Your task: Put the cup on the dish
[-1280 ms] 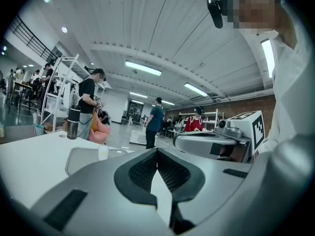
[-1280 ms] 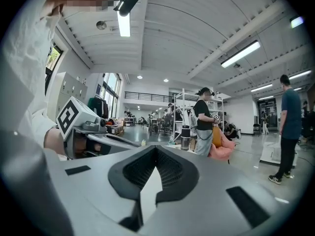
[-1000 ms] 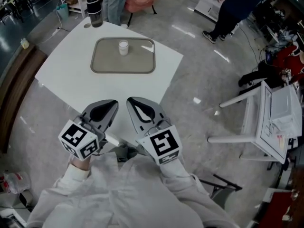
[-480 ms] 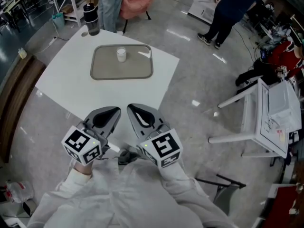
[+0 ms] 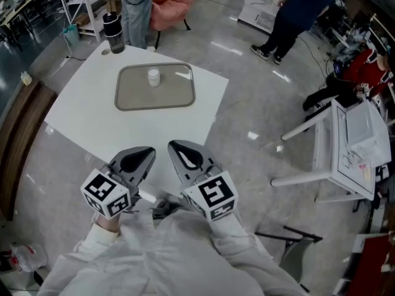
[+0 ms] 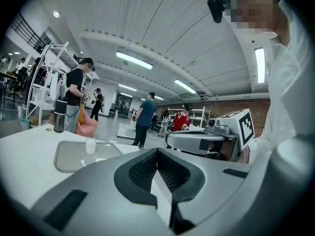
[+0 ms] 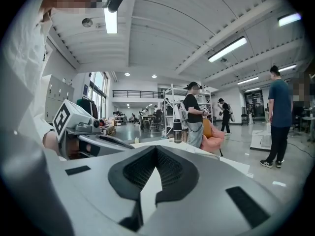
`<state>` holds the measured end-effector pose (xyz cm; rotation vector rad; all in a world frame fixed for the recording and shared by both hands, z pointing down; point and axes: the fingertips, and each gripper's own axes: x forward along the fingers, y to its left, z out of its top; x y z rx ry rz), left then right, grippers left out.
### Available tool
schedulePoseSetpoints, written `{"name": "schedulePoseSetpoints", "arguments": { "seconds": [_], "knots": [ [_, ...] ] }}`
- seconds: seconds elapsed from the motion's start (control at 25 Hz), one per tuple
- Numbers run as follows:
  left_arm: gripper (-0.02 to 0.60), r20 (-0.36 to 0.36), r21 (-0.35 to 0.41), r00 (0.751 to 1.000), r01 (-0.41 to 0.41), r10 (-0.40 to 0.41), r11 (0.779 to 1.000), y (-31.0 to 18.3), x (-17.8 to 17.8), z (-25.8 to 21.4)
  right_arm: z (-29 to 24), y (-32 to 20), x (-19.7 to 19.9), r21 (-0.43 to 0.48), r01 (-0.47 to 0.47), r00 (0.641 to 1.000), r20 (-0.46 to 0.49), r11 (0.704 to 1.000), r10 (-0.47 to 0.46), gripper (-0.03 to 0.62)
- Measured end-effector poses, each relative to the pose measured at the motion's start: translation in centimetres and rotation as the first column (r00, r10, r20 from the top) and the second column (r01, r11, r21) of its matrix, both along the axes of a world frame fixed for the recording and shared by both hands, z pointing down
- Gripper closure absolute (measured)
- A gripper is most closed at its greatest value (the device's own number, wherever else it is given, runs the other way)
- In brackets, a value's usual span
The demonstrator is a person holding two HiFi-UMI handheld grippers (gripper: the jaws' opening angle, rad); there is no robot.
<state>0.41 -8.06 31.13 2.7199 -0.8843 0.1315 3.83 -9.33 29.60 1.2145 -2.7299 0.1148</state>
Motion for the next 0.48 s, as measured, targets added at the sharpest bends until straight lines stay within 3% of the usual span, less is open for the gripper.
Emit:
{"name": "schedulePoseSetpoints", "arguments": {
  "seconds": [0.48],
  "knots": [
    [0.572,-0.005,0.008,1.0,-0.009,0.009,1.0,-0.44,-0.04,-0.14,-0.25,-0.47,-0.18,0.018,-0.001,0.999,-0.045,1.0,0.002,0.582]
  ]
}}
